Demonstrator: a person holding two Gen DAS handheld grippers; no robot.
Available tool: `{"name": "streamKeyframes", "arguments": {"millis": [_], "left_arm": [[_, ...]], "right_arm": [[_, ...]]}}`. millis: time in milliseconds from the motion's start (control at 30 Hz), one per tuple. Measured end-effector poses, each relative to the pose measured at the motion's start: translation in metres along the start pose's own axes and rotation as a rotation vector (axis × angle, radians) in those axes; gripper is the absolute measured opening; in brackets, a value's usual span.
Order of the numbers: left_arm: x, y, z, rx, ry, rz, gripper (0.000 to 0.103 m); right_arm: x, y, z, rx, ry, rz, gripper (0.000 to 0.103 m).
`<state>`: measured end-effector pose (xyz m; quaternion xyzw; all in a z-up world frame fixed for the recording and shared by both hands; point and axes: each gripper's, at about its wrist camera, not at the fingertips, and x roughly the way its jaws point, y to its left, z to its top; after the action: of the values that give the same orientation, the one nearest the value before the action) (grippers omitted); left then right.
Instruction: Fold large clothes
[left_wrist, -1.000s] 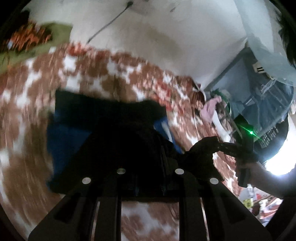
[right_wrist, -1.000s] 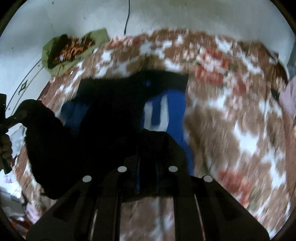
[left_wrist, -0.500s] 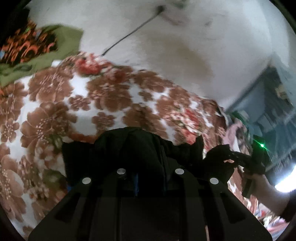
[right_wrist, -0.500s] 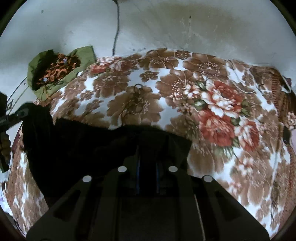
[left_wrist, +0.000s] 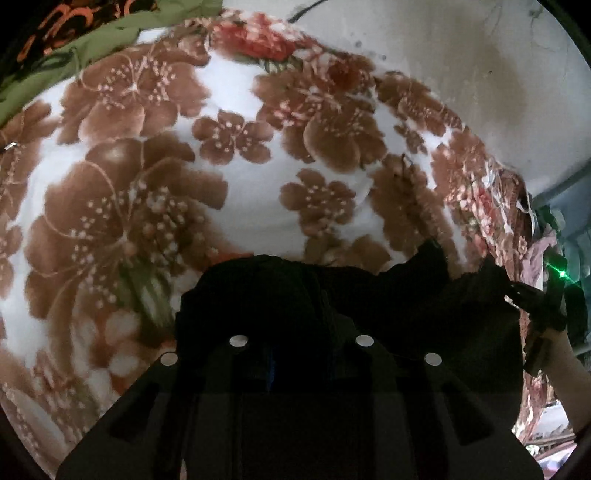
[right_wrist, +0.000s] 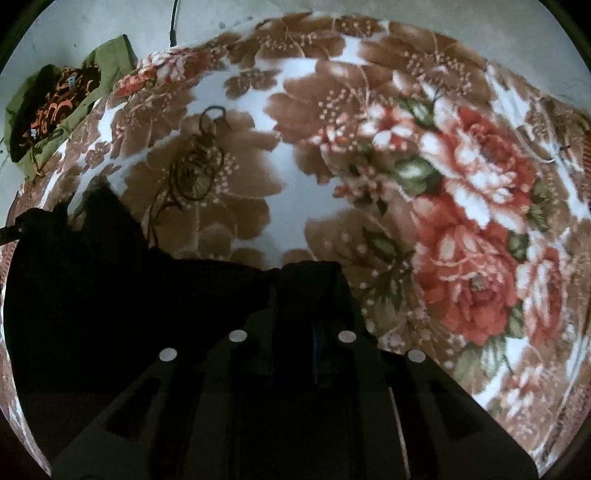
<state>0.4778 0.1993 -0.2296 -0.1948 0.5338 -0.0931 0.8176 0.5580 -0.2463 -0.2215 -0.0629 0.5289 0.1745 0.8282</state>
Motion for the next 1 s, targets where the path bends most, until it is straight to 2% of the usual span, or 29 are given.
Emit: {"name": "streamKeyframes", "arguments": {"millis": [67, 167, 200, 267, 300, 367, 400, 433, 500, 533, 600, 733, 800, 833, 900, 933, 1000], "left_arm": [[0.006, 0.003, 0.002, 0.009, 0.001, 0.011, 0.026], [0.006, 0.003, 0.007, 0.006, 0.002, 0.004, 0.034], [0.005, 0.003, 0.009, -0.001, 0.002, 0.006, 0.044], [-0.001, 0.008, 0.013, -0.044, 0.021, -0.041, 0.054], [-0.005, 0.008, 0.016, -0.065, 0.027, -0.058, 0.063], [-0.016, 0.008, 0.02, -0.091, 0.019, -0.091, 0.069], [-0.02, 0.006, 0.022, -0.099, 0.017, -0.11, 0.08], [-0.024, 0.004, 0.024, -0.106, 0.013, -0.118, 0.087], [-0.036, 0.001, 0.031, -0.131, -0.01, -0.128, 0.094], [-0.042, 0.001, 0.036, -0.152, -0.022, -0.132, 0.097], [-0.055, 0.0, 0.046, -0.168, -0.05, -0.106, 0.097], [-0.084, -0.018, 0.055, -0.115, -0.125, -0.064, 0.097], [-0.099, -0.046, 0.046, -0.01, -0.157, -0.005, 0.097], [-0.103, -0.061, 0.038, 0.058, -0.172, 0.04, 0.097], [-0.107, -0.103, 0.006, 0.244, -0.217, 0.164, 0.098], [-0.104, -0.125, -0.019, 0.324, -0.243, 0.236, 0.098], [-0.089, -0.149, -0.056, 0.385, -0.243, 0.301, 0.098]], "right_arm": [[-0.002, -0.007, 0.002, 0.027, -0.041, 0.045, 0.022], [-0.009, -0.014, 0.006, 0.057, -0.055, 0.091, 0.027], [-0.012, -0.016, 0.007, 0.069, -0.058, 0.105, 0.031], [-0.021, -0.022, 0.007, 0.124, -0.068, 0.189, 0.052], [-0.024, -0.025, 0.007, 0.155, -0.071, 0.225, 0.061], [-0.034, -0.029, 0.009, 0.203, -0.077, 0.27, 0.064], [-0.038, -0.029, 0.011, 0.206, -0.081, 0.274, 0.068], [-0.04, -0.028, 0.014, 0.204, -0.083, 0.262, 0.079], [-0.053, -0.03, 0.017, 0.201, -0.124, 0.206, 0.099], [-0.061, -0.034, 0.019, 0.214, -0.148, 0.204, 0.099], [-0.071, -0.037, 0.025, 0.215, -0.162, 0.184, 0.099], [-0.094, -0.026, 0.028, 0.151, -0.202, 0.106, 0.099], [-0.11, -0.005, 0.023, 0.067, -0.247, 0.029, 0.099], [-0.12, 0.014, 0.018, -0.003, -0.283, -0.039, 0.099], [-0.131, 0.056, 0.003, -0.143, -0.344, -0.148, 0.099], [-0.131, 0.077, -0.006, -0.194, -0.353, -0.183, 0.099], [-0.12, 0.11, -0.027, -0.228, -0.317, -0.22, 0.099]]}}
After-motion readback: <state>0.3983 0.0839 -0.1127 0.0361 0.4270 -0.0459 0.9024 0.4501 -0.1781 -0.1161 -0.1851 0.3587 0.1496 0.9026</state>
